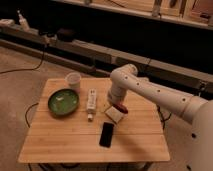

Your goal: Place the eraser in the ceramic cup

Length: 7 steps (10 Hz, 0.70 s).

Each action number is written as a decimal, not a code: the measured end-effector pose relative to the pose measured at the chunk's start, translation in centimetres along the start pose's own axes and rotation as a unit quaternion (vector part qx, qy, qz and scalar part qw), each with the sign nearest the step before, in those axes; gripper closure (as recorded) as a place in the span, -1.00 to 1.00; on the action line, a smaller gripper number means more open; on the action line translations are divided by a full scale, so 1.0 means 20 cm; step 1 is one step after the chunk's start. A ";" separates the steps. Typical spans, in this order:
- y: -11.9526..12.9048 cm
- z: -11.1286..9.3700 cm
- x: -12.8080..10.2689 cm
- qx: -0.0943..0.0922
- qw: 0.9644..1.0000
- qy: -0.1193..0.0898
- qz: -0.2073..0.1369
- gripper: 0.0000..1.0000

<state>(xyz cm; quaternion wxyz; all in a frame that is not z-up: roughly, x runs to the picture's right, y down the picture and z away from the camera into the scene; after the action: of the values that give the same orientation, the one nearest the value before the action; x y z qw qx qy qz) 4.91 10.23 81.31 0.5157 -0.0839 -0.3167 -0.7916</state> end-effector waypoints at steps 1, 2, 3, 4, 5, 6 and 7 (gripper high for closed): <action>-0.01 -0.04 0.00 -0.013 1.000 0.014 0.021 -0.60; -0.02 -0.07 -0.01 -0.023 0.999 0.027 0.036 -0.60; -0.03 -0.10 -0.01 -0.029 0.998 0.036 0.047 -0.60; -0.03 -0.10 -0.01 -0.030 0.998 0.037 0.050 -0.60; -0.04 -0.10 -0.02 -0.028 0.998 0.035 0.051 -0.60; -0.07 -0.09 -0.03 -0.014 0.998 0.026 0.057 -0.60; -0.12 -0.08 -0.05 0.009 0.998 0.012 0.069 -0.60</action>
<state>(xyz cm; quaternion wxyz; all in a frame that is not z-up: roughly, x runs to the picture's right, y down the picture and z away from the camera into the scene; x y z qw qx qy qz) 3.67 10.59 78.60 0.5734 -0.0915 -0.3108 -0.7525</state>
